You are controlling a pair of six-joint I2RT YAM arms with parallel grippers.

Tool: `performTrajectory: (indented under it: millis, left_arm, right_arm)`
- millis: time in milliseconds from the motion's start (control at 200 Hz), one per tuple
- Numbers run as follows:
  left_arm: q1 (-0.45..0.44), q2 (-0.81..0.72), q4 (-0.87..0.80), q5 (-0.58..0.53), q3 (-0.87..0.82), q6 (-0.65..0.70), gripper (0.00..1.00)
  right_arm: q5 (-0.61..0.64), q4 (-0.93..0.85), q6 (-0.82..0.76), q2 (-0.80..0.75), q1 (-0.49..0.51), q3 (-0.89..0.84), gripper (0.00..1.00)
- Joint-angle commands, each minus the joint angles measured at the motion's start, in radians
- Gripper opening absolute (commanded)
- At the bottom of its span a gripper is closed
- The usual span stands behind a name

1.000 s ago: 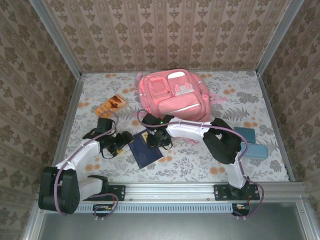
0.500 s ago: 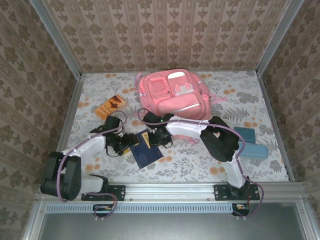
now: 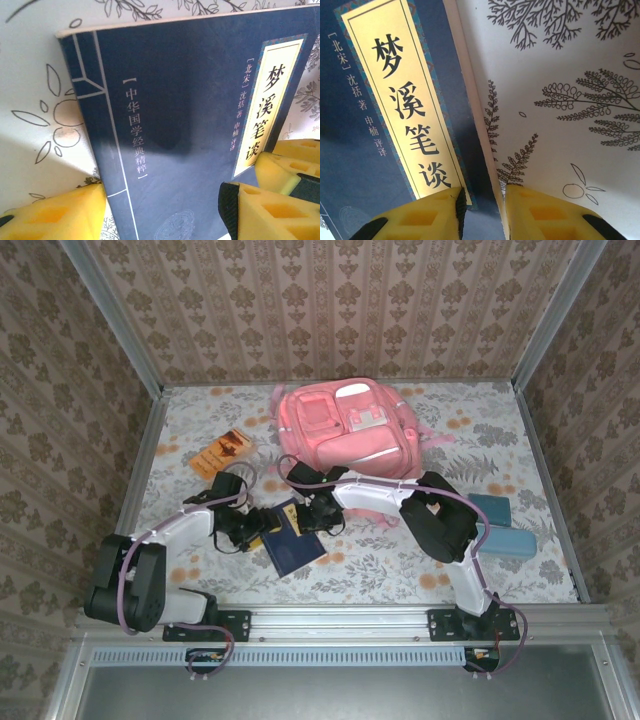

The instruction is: Pack the student bag

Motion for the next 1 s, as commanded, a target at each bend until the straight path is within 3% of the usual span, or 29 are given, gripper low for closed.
performTrajectory:
  millis: [0, 385, 995]
  left_arm:
    - [-0.020, -0.012, 0.089, 0.099, 0.004, 0.021, 0.64]
    - [-0.028, -0.103, 0.194, 0.231, 0.004, -0.040, 0.61]
    - [-0.031, -0.018, 0.373, 0.360, -0.043, -0.127, 0.43]
  right_arm:
    - [-0.018, 0.018, 0.021, 0.049, -0.006, -0.024, 0.29]
    - [-0.088, 0.068, 0.046, 0.029, -0.021, -0.050, 0.29]
    - [-0.134, 0.124, 0.068, 0.013, -0.049, -0.090, 0.27]
